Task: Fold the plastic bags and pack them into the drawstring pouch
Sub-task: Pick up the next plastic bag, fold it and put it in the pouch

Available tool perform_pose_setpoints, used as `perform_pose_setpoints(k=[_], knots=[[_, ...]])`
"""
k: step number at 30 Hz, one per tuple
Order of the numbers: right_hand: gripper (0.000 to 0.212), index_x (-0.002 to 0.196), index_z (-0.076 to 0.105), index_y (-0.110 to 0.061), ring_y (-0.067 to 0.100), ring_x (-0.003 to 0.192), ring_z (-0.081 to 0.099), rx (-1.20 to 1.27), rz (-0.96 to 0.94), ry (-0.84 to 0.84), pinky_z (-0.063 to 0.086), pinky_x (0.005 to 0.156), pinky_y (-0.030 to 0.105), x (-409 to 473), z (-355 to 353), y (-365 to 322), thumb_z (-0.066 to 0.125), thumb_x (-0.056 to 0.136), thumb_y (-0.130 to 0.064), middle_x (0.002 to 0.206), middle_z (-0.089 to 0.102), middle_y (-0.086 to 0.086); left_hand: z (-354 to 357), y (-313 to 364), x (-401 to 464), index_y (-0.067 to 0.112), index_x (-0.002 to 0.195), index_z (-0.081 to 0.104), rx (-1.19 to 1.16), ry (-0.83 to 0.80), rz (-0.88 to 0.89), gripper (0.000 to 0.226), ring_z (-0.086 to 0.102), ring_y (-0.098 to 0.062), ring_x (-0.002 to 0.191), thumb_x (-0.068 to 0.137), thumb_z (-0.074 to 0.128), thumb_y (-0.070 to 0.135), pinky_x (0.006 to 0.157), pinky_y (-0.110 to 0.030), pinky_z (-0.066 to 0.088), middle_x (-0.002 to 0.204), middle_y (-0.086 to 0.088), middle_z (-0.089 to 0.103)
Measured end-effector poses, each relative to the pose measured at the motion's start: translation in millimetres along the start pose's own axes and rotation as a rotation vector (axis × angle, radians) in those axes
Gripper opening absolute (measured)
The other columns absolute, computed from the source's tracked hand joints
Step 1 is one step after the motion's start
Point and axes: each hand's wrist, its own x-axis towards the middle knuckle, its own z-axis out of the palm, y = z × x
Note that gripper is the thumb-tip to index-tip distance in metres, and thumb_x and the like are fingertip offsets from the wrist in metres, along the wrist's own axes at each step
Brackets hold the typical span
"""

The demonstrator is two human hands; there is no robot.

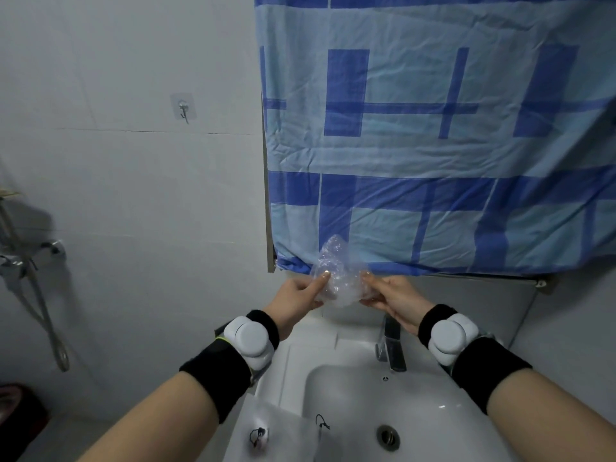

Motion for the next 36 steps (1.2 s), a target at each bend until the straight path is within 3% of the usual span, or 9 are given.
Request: perform_pose_setpoints(k=[6,11,13,15,19,23,27,32,36], knots=[[0.018,0.078,0.069,0.003,0.016,0.071,0.064,-0.07,-0.099,0.119,0.055,0.068,0.017,1,1,3,0.06,0.088,-0.009,0.079,0.07,0.01,1,-4,5,0.012,0.082,0.072,-0.026,-0.006,0.051,0.006,0.06,-0.014,0.086,0.078,0.071,0.017,0.087,-0.026,0.046,0.09,-0.002,0.069],[0.018,0.096,0.068,0.01,0.011,0.076,0.064,-0.169,-0.161,0.111,0.052,0.065,0.011,3,0,4,0.061,0.086,-0.004,0.093,0.07,0.003,2,3,13,-0.001,0.105,0.056,-0.191,0.029,-0.012,0.076,0.061,-0.018,0.082,0.057,0.08,0.052,0.076,-0.028,0.049,0.096,-0.012,0.065],[0.02,0.095,0.067,0.014,0.011,0.081,0.063,-0.207,-0.165,0.105,0.052,0.069,0.014,4,-1,4,0.061,0.085,-0.003,0.099,0.068,0.002,1,2,15,-0.002,0.118,0.051,-0.211,0.045,-0.076,0.088,0.064,-0.022,0.086,0.057,0.081,0.053,0.077,-0.031,0.053,0.105,-0.017,0.066],[0.021,0.093,0.066,0.015,0.013,0.08,0.063,-0.202,-0.151,0.087,0.053,0.07,0.016,4,-2,3,0.062,0.084,-0.003,0.099,0.068,0.003,0,1,14,0.005,0.12,0.048,-0.183,0.077,-0.103,0.072,0.061,-0.024,0.082,0.065,0.081,0.037,0.073,-0.035,0.05,0.102,-0.015,0.063],[0.004,0.084,0.065,-0.002,0.017,0.077,0.058,-0.073,-0.099,0.069,0.052,0.069,0.02,3,4,-2,0.061,0.084,-0.002,0.091,0.066,0.009,-2,-6,15,0.019,0.089,0.043,-0.15,0.115,-0.034,0.03,0.051,-0.021,0.065,0.081,0.068,0.003,0.059,-0.032,0.04,0.079,-0.009,0.057],[0.027,0.108,0.05,-0.012,0.017,0.095,0.055,0.054,-0.05,0.076,0.046,0.074,0.031,7,4,-4,0.058,0.085,-0.001,0.113,0.054,0.005,-1,-8,16,0.018,0.069,0.038,-0.042,0.099,0.085,0.036,0.042,-0.014,0.058,0.081,0.061,-0.007,0.053,-0.024,0.034,0.061,0.001,0.044],[0.072,0.135,0.041,-0.009,0.022,0.118,0.055,-0.113,-0.004,-0.072,0.041,0.104,0.037,13,1,-1,0.074,0.073,-0.021,0.127,0.057,0.006,3,-3,13,0.013,0.066,0.05,0.027,0.062,0.175,0.031,0.053,-0.001,0.056,0.083,0.056,-0.012,0.057,-0.009,0.041,0.067,-0.001,0.055],[0.016,0.085,0.073,-0.009,0.021,0.085,0.058,-0.251,-0.059,-0.019,0.043,0.081,0.034,15,0,3,0.068,0.081,-0.024,0.09,0.068,0.011,4,1,7,0.012,0.082,0.069,0.075,0.005,0.205,0.027,0.06,0.004,0.072,0.088,0.051,-0.007,0.07,-0.007,0.045,0.085,0.002,0.069],[0.018,0.093,0.069,-0.003,0.024,0.082,0.061,-0.147,-0.027,0.026,0.049,0.084,0.038,21,-3,5,0.06,0.088,-0.017,0.092,0.069,0.017,-1,-2,5,0.017,0.096,0.072,0.127,-0.031,0.22,0.034,0.053,-0.003,0.072,0.09,0.047,-0.005,0.068,-0.011,0.041,0.095,0.001,0.069]])
